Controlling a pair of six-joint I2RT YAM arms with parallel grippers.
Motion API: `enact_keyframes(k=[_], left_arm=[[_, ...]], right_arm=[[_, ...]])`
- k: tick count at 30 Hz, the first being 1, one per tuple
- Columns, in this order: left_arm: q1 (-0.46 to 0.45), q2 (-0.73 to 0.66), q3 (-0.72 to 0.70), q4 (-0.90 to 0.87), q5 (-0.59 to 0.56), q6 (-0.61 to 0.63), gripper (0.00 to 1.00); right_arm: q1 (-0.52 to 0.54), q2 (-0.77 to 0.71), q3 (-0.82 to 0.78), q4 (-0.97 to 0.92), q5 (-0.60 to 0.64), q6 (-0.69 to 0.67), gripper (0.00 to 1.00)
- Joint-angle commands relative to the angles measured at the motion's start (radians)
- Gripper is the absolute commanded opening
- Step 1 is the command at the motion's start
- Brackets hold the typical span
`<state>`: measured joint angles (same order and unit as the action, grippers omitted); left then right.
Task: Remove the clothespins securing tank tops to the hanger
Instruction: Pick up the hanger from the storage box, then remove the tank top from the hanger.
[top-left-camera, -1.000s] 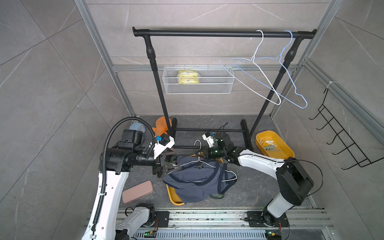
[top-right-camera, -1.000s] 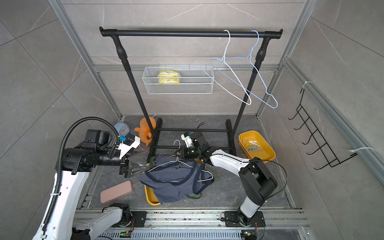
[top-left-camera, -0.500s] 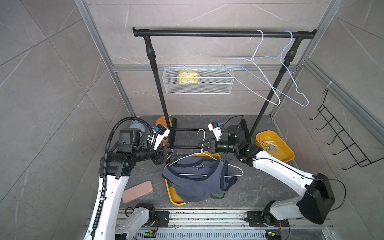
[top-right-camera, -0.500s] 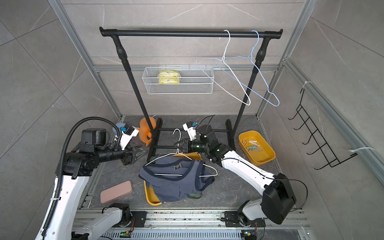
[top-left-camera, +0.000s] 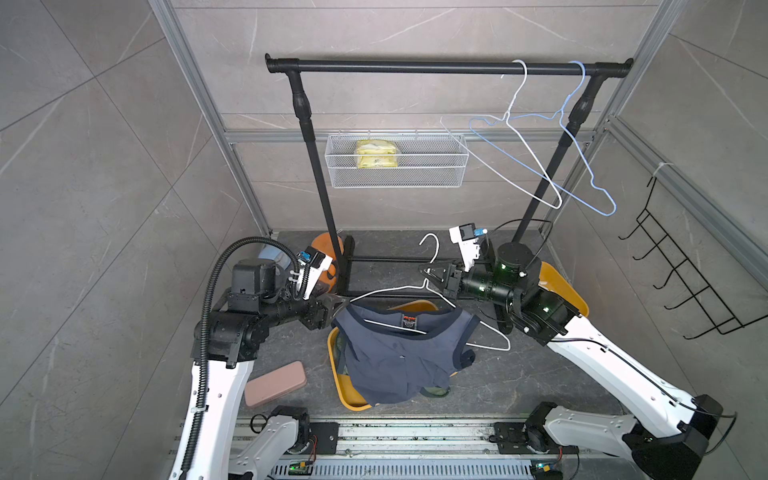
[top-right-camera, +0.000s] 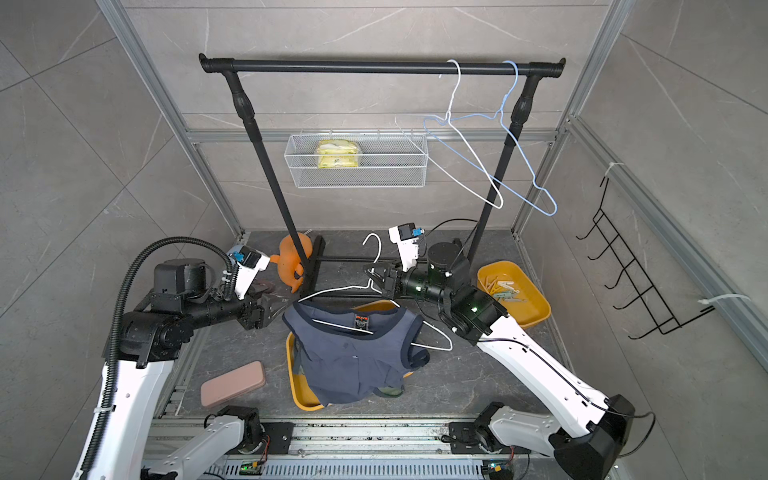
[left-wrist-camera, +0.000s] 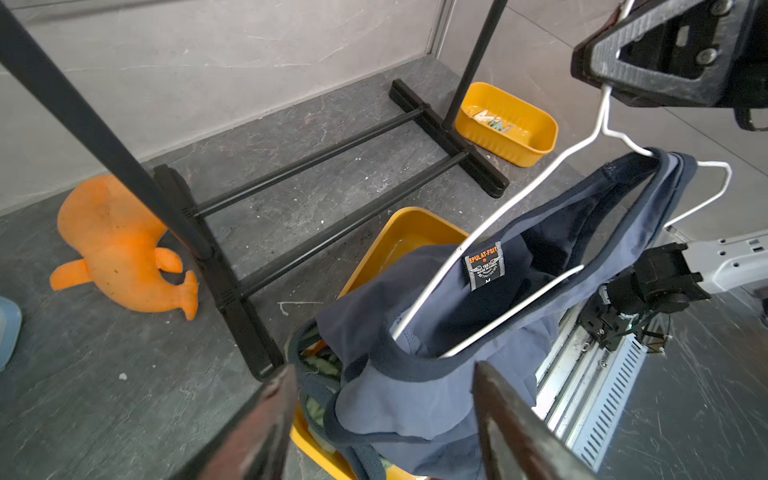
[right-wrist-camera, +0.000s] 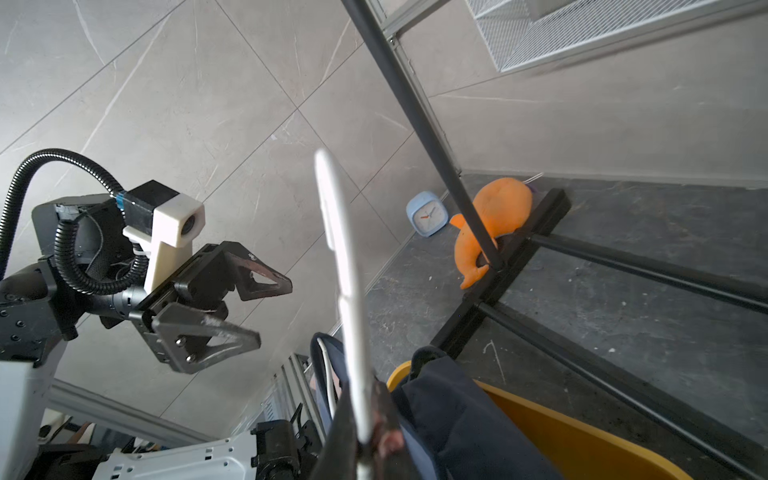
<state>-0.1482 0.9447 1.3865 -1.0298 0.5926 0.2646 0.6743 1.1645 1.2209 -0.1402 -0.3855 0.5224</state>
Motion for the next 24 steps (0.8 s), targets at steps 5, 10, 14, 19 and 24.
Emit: enact_keyframes(k=[5, 10, 14, 19, 24], left_arm=[[0.000, -0.017, 0.050, -0.236, 0.270, 0.355, 0.81], [0.001, -0.008, 0.014, -0.317, 0.275, 0.528, 0.82], [-0.001, 0.004, -0.013, -0.270, 0.246, 0.537, 0.83], [0.001, 0.016, -0.038, -0.186, 0.129, 0.521, 0.84], [0.000, 0.025, -0.044, -0.143, 0.075, 0.520, 0.86]], right_arm=[[-0.002, -0.057, 0.093, -0.102, 0.042, -0.063, 0.00], [-0.002, -0.077, 0.097, -0.107, 0.033, -0.064, 0.00], [-0.003, -0.075, 0.105, -0.100, -0.006, -0.062, 0.00], [-0.002, -0.085, 0.099, -0.104, -0.016, -0.066, 0.00], [-0.002, -0.103, 0.090, -0.105, -0.036, -0.068, 0.00]])
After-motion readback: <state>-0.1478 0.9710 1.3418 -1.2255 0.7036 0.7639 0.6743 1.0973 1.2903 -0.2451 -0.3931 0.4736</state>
